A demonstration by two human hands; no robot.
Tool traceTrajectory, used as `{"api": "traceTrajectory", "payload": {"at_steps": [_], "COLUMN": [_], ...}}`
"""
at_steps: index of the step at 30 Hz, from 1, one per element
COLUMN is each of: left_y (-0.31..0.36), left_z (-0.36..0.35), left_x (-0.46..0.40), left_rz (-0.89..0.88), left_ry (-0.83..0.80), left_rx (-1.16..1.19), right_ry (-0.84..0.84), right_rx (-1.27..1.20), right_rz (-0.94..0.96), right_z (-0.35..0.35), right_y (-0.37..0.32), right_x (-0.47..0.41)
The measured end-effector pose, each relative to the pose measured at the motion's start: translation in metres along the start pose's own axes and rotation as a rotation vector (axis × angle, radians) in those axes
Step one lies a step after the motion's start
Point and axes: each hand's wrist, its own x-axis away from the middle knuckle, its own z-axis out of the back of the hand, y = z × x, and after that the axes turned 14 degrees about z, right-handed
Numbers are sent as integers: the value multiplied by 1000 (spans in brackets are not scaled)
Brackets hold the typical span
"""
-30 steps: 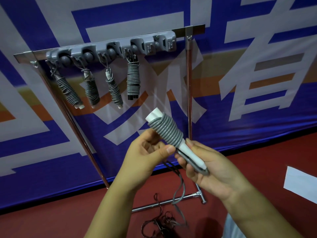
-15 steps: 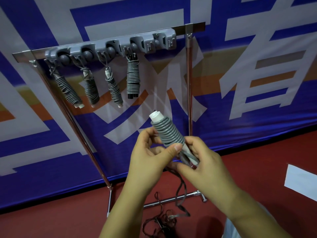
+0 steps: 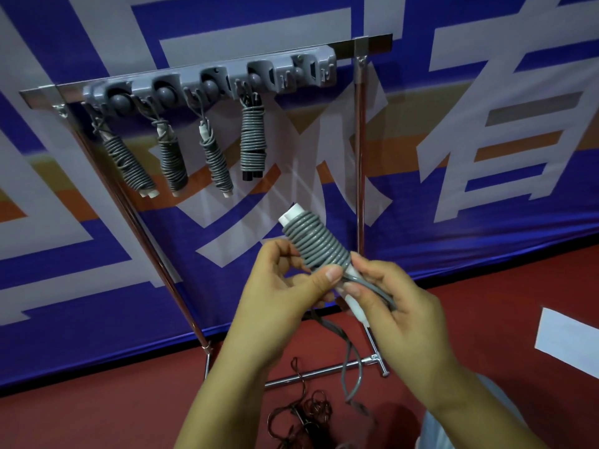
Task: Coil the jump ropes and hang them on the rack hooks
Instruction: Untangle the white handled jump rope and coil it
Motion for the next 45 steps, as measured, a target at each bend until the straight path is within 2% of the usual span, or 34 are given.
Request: {"api": "traceTrajectory", "payload": {"at_steps": [5,10,14,23,30,32,35,37,42,45], "left_y": [-1,4,3,-1,-12,-10,-1,3,-2,-6], "left_z": [20,22,19,18,10,9,12,14,18,21], "left_x": [-6,-10,-11,-10,-13,-13,-11,-11,-16,-19], "left_rz": [114,174,157,-3,-350,-327,-145,-95,-116,-147], "left_ry": [-180,-232,-159,-122,166,151,-10,-62,-57,-197], "left_rx": [6,-277,-521,-464,-686,-620,-426,-353,-153,-31], "right_ry": [136,176,182,195,228,236,239,227,122,49], "right_rx": [-254,-297,-276,-309,-376,-405,-458,-504,-672,-832], "right_rz": [-207,-303,-322,-323,-378,-383,-398,-419,-510,-633], "right_z": [-3,-5,-2,0,1,0,1,2,6,6], "right_y": [2,2,2,-2,-3,-5,-7,-8,-13,-18], "right_x": [2,-2,-5,-9,-14,-17,-20,-21,-27,-30]}}
